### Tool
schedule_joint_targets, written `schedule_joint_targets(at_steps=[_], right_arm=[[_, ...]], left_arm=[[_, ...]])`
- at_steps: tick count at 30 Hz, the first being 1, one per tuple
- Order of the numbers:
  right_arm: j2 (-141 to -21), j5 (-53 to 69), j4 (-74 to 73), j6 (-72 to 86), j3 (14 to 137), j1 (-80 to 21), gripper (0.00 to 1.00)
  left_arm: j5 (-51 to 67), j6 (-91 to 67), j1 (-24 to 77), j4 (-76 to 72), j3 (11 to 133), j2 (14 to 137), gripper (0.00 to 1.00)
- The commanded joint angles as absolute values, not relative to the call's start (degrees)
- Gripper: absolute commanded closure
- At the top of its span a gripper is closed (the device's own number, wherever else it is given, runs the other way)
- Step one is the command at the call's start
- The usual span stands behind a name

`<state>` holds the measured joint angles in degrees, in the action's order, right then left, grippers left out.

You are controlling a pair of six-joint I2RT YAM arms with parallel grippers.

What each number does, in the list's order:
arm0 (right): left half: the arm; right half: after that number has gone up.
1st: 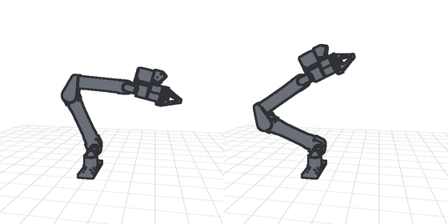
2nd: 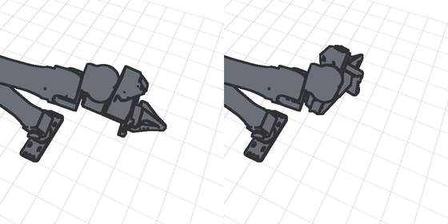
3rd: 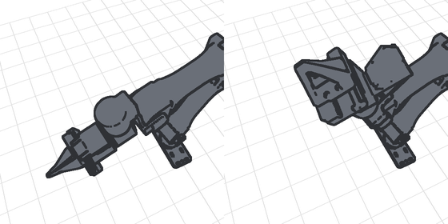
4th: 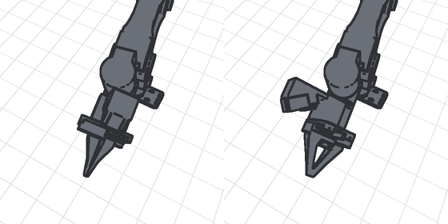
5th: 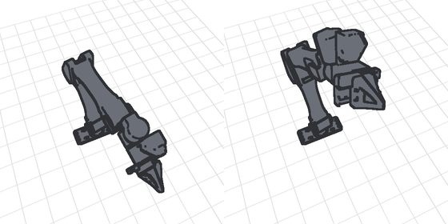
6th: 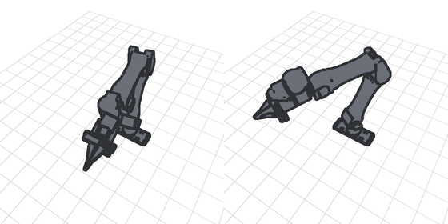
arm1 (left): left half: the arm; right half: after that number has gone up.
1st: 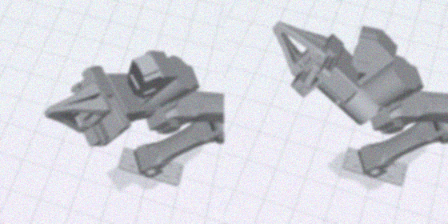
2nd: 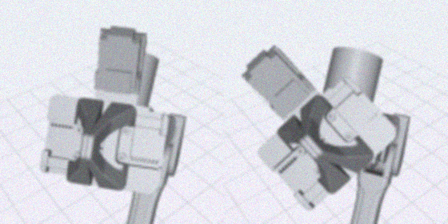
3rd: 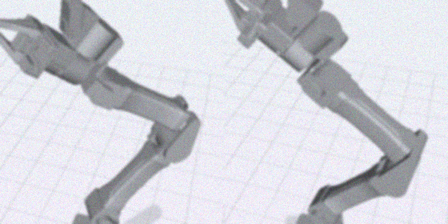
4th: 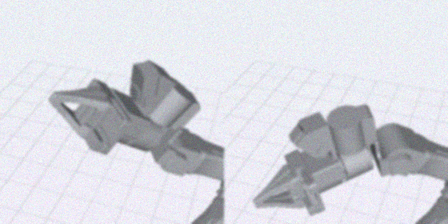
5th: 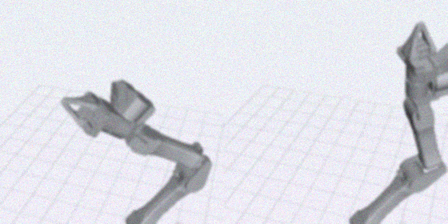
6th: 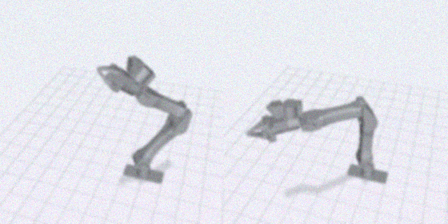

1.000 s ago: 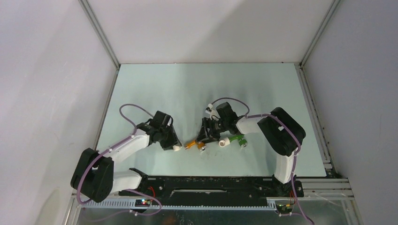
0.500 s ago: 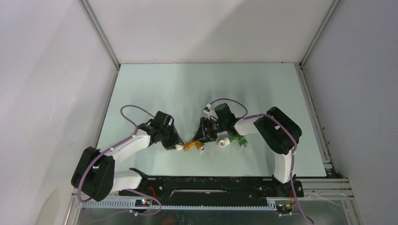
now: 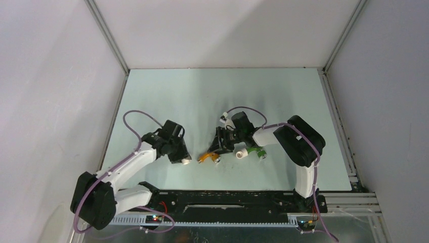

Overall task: Install the water faucets
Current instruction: Move the water faucet to the center of the board, then pick up the water faucet from the center of the board.

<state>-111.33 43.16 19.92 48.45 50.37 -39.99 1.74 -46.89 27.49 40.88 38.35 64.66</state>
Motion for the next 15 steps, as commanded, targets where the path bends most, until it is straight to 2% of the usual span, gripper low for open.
schedule_joint_targets(at_steps=[1, 7, 15], right_arm=[[-112.61, 42.11, 20.93, 47.25, 49.89, -39.86, 0.39], [-114.00, 43.25, 22.33, 48.16, 49.84, -40.01, 0.39], [-115.37, 45.35, 25.39, 50.18, 49.83, -40.21, 0.41]], left_arm=[[10.84, -46.80, 28.64, 38.05, 35.21, 62.52, 1.00], [14.47, -48.72, 29.17, 34.29, 33.58, 63.19, 1.00], [13.68, -49.87, 29.18, 28.01, 32.21, 67.35, 1.00]])
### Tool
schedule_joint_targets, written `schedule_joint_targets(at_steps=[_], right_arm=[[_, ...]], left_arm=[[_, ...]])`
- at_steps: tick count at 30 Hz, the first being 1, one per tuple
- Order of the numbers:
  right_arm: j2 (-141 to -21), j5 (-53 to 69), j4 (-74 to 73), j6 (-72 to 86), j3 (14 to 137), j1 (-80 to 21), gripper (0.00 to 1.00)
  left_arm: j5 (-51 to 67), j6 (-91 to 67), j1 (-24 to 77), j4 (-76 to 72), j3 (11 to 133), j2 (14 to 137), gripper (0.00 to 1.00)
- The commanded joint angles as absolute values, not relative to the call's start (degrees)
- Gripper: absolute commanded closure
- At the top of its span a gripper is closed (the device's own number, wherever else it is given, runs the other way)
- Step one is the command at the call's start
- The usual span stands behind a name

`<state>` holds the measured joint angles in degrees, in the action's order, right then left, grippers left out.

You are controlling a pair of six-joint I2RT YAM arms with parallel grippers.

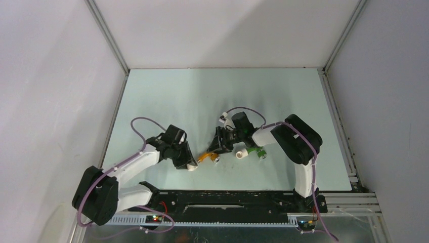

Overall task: Install the water faucets
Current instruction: Pick up the water faucet from the center of the board.

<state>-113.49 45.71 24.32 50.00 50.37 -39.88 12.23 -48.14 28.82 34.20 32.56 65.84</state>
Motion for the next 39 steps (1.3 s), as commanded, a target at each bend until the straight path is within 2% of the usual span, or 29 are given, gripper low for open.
schedule_joint_targets(at_steps=[1, 16, 19, 24, 29, 34, 39], right_arm=[[-115.28, 45.80, 25.73, 50.29, 49.83, -40.18, 0.42], [-117.84, 51.66, 43.19, 61.42, 47.55, -41.48, 0.57], [-118.02, 51.29, 42.28, 60.20, 47.42, -41.47, 0.54], [-115.60, 47.92, 36.84, 54.39, 46.85, -41.59, 0.38], [-111.94, 42.19, 28.89, 45.99, 46.85, -42.42, 0.27], [-108.57, 36.64, 22.43, 39.41, 46.86, -43.44, 0.23], [-106.70, 35.77, 24.41, 37.29, 46.11, -44.47, 0.26]], left_arm=[[13.37, -49.84, 29.18, 27.80, 32.25, 67.92, 1.00], [11.30, -47.86, 29.18, 27.27, 31.05, 70.40, 1.00], [10.71, -47.52, 29.18, 27.38, 30.94, 70.02, 1.00], [8.87, -46.41, 29.18, 28.65, 31.26, 69.21, 1.00], [7.39, -45.67, 29.18, 29.85, 31.70, 68.11, 1.00], [6.23, -45.23, 29.18, 30.38, 32.15, 67.41, 1.00], [6.45, -45.00, 29.18, 29.99, 32.17, 67.93, 1.00]])
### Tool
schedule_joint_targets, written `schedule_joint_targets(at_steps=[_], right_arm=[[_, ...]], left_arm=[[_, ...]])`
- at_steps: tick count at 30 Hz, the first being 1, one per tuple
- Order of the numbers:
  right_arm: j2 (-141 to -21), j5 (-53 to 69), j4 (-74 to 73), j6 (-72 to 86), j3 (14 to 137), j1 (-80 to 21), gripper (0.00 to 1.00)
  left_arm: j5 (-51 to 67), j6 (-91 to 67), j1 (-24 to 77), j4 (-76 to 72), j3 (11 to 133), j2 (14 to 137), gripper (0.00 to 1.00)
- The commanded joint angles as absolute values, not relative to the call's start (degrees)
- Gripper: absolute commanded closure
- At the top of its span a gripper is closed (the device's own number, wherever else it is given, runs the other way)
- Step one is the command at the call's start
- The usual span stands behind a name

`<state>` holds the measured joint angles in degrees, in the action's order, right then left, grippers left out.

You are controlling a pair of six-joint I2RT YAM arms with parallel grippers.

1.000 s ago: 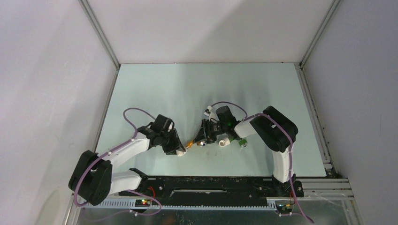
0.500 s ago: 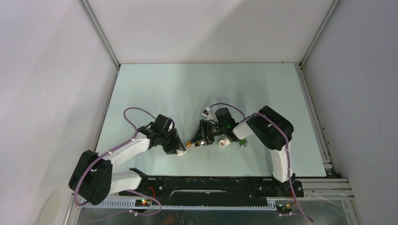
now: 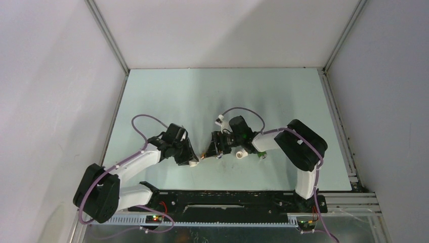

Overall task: Install the water faucets
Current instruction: Pick up the water faucet from the center of the board.

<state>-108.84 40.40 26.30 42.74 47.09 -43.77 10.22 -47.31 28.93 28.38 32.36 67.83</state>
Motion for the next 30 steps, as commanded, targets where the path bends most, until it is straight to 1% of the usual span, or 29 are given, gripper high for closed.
schedule_joint_targets(at_steps=[1, 5, 13, 14, 18, 22, 24, 28, 30], right_arm=[[-106.26, 36.31, 26.23, 37.43, 45.50, -44.67, 0.29], [-103.84, 38.05, 33.00, 37.86, 42.96, -45.14, 0.32], [-101.12, 38.58, 36.61, 37.04, 41.53, -46.11, 0.35], [-100.99, 38.07, 37.06, 37.08, 41.35, -46.14, 0.35], [-100.75, 35.52, 37.30, 36.40, 41.31, -46.16, 0.26], [-102.15, 34.75, 36.71, 36.56, 42.24, -45.95, 0.25], [-103.23, 34.75, 36.58, 36.48, 42.81, -45.91, 0.28], [-104.56, 33.96, 35.05, 35.85, 43.67, -45.87, 0.37], [-104.58, 32.80, 34.27, 35.04, 43.77, -45.94, 0.38]], left_arm=[[6.61, -45.00, 29.18, 29.87, 32.17, 68.02, 1.00], [7.12, -45.00, 29.18, 29.04, 31.79, 68.18, 1.00], [9.31, -45.96, 29.18, 25.85, 30.64, 70.14, 1.00], [9.44, -46.04, 29.18, 25.51, 30.59, 70.42, 1.00], [9.63, -45.88, 29.18, 25.10, 30.59, 71.24, 1.00], [9.77, -45.79, 29.18, 24.65, 30.29, 71.85, 1.00], [9.99, -45.88, 29.18, 24.25, 30.15, 72.10, 1.00], [10.15, -45.79, 29.18, 23.92, 29.98, 72.53, 1.00], [10.02, -45.79, 29.18, 23.84, 29.84, 72.52, 1.00]])
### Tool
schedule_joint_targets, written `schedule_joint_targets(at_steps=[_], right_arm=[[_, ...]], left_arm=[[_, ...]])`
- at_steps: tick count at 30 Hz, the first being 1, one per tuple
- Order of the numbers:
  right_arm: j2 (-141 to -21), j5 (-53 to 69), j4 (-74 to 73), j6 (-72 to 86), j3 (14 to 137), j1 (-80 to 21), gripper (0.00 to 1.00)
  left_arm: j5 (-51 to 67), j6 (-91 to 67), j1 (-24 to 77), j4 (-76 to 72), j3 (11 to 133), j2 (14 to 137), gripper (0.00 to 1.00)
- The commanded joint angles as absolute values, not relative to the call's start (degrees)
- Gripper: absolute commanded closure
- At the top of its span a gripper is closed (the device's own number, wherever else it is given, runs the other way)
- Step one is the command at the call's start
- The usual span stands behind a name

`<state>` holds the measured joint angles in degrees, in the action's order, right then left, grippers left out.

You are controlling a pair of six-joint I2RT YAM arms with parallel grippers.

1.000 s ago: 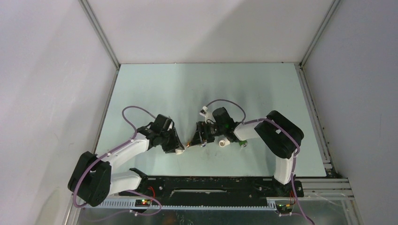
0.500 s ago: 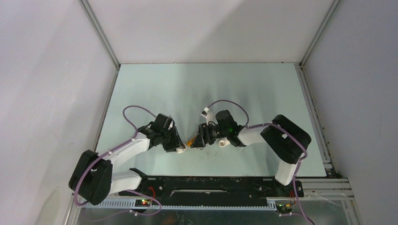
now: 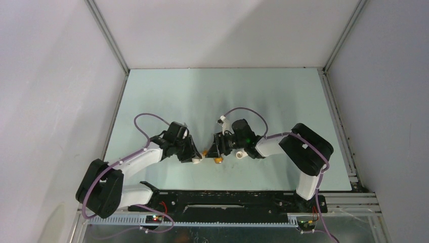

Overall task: Install the water faucets
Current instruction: Pick up the water faucet from the center of the board.

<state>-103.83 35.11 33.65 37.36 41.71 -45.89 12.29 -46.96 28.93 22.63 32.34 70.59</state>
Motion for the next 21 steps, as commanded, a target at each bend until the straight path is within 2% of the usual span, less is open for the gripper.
schedule_joint_targets(at_steps=[1, 4, 8, 15, 17, 21], right_arm=[[-104.49, 32.36, 33.71, 34.60, 43.89, -45.91, 0.37], [-104.45, 31.68, 32.98, 33.76, 44.01, -45.93, 0.33], [-105.11, 32.77, 32.67, 33.70, 44.73, -46.03, 0.39], [-103.77, 30.06, 28.27, 31.60, 44.65, -47.30, 0.36], [-104.13, 29.64, 28.34, 32.10, 44.65, -47.34, 0.40], [-105.37, 29.85, 29.18, 33.51, 44.65, -47.33, 0.56]], left_arm=[[10.02, -45.71, 29.18, 23.90, 29.80, 72.51, 1.00], [9.84, -45.70, 29.18, 23.76, 29.59, 72.42, 1.00], [9.80, -45.79, 29.18, 23.87, 29.53, 72.28, 1.00], [9.74, -45.94, 29.18, 23.81, 29.62, 72.16, 1.00], [9.68, -46.05, 29.18, 23.62, 29.62, 72.16, 1.00], [9.76, -46.23, 29.18, 23.52, 29.53, 71.77, 1.00]])
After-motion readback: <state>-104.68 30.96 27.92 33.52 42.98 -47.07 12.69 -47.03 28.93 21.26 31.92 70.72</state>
